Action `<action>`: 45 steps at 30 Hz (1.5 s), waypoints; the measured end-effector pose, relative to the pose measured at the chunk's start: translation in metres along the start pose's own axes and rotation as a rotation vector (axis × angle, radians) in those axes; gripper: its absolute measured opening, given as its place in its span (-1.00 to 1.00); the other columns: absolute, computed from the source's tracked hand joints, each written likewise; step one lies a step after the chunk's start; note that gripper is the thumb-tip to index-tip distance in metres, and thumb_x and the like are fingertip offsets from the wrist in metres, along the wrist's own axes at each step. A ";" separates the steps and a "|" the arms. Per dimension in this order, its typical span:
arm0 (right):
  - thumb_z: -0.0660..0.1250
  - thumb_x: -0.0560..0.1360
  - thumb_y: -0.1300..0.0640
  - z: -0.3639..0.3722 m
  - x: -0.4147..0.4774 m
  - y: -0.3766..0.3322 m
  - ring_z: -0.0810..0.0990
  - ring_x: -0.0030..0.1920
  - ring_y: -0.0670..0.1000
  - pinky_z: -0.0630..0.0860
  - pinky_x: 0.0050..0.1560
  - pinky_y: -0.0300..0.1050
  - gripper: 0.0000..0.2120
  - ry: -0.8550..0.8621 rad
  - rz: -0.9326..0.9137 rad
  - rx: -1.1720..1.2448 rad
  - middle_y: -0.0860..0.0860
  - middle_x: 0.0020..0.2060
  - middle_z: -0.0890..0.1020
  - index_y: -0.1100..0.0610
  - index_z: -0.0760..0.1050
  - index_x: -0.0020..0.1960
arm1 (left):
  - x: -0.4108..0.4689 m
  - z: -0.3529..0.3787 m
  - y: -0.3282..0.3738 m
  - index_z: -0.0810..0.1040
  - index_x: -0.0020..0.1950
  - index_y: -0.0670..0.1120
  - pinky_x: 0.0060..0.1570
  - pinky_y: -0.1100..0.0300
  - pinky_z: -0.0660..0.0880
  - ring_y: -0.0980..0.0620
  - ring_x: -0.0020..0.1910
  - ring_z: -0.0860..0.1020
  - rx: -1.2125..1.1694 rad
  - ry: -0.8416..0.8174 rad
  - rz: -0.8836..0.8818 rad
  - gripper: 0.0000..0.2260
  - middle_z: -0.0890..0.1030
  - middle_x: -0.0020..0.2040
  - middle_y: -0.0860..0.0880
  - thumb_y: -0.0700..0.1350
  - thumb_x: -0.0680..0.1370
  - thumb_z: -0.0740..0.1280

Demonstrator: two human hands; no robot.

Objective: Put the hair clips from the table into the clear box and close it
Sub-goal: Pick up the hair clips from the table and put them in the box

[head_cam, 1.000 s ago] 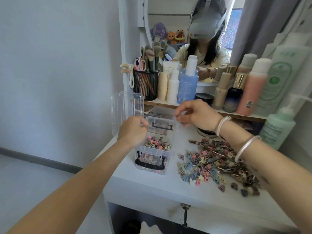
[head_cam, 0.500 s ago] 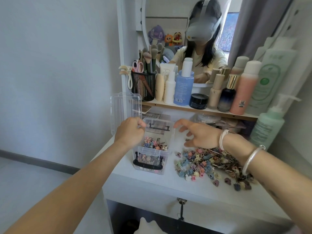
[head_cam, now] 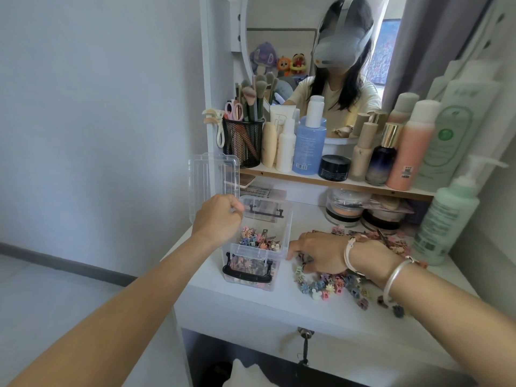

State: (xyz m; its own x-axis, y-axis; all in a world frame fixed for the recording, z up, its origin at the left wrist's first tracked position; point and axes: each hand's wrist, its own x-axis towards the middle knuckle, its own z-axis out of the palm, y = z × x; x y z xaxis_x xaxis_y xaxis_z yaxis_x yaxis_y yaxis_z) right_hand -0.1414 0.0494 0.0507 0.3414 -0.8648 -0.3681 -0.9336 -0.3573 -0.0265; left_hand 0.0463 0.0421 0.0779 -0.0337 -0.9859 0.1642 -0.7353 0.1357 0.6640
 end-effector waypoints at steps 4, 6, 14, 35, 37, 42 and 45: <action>0.26 0.51 0.22 0.000 0.003 0.003 0.46 0.19 0.12 0.36 0.16 -0.13 -0.73 0.075 -0.019 0.017 0.11 0.19 0.47 0.11 0.45 0.20 | 0.001 0.000 0.000 0.57 0.10 -0.16 0.27 0.11 0.34 -0.08 0.32 0.42 0.004 -0.004 -0.005 -0.79 0.51 0.31 -0.07 -0.26 0.56 0.19; 0.27 0.50 0.24 0.001 0.004 0.006 0.46 0.20 0.09 0.32 0.04 -0.23 -0.75 0.122 -0.012 0.028 0.08 0.15 0.51 0.14 0.48 0.17 | 0.001 0.000 -0.001 0.57 0.11 -0.16 0.26 0.11 0.34 -0.08 0.31 0.43 0.008 -0.003 -0.010 -0.79 0.51 0.31 -0.07 -0.25 0.56 0.19; 0.31 0.45 0.31 -0.013 0.000 0.018 0.52 -0.03 -0.05 0.29 -0.07 -0.40 -0.82 0.285 -0.002 0.139 0.06 0.00 0.62 0.19 0.57 0.03 | 0.000 0.000 0.000 0.56 0.11 -0.16 0.29 0.10 0.32 -0.07 0.34 0.41 0.001 -0.006 -0.003 -0.79 0.50 0.32 -0.08 -0.26 0.56 0.19; 0.40 0.41 0.03 -0.026 -0.037 -0.004 0.58 -0.15 -0.05 0.54 -0.13 -0.25 -0.57 -0.034 0.049 0.259 0.00 0.17 0.52 0.02 0.37 0.23 | -0.001 -0.002 -0.002 0.56 0.12 -0.15 0.28 0.12 0.33 -0.08 0.32 0.42 -0.007 -0.007 0.006 -0.78 0.50 0.31 -0.08 -0.26 0.56 0.19; 0.43 0.36 -0.03 -0.013 -0.036 -0.011 0.48 0.13 0.02 0.45 0.17 -0.10 -0.33 -0.044 0.025 0.055 0.00 0.28 0.41 -0.04 0.22 0.39 | -0.002 -0.002 -0.003 0.56 0.12 -0.15 0.26 0.11 0.34 -0.09 0.32 0.42 -0.007 -0.006 0.003 -0.78 0.50 0.31 -0.08 -0.26 0.56 0.18; 0.38 0.42 0.08 0.001 -0.026 -0.026 0.40 0.30 0.09 0.37 0.30 0.01 -0.35 -0.046 -0.066 -0.079 0.08 0.33 0.37 -0.01 0.19 0.44 | -0.006 -0.004 -0.005 0.56 0.12 -0.15 0.26 0.11 0.34 -0.09 0.30 0.44 -0.008 -0.003 0.004 -0.78 0.51 0.30 -0.07 -0.26 0.56 0.19; 0.35 0.45 0.13 0.001 -0.022 -0.026 0.44 0.26 0.11 0.39 0.27 0.04 -0.54 -0.033 -0.079 -0.049 0.09 0.26 0.48 0.04 0.36 0.32 | -0.006 -0.004 -0.005 0.56 0.13 -0.15 0.26 0.11 0.34 -0.09 0.29 0.44 -0.014 -0.003 0.002 -0.79 0.52 0.30 -0.08 -0.26 0.56 0.19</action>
State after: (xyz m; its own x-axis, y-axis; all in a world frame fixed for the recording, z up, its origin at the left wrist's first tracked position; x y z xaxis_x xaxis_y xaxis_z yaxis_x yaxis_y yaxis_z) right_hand -0.1252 0.0779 0.0586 0.4097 -0.8214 -0.3967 -0.8969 -0.4420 -0.0112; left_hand 0.0532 0.0481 0.0769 -0.0370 -0.9859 0.1634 -0.7259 0.1389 0.6736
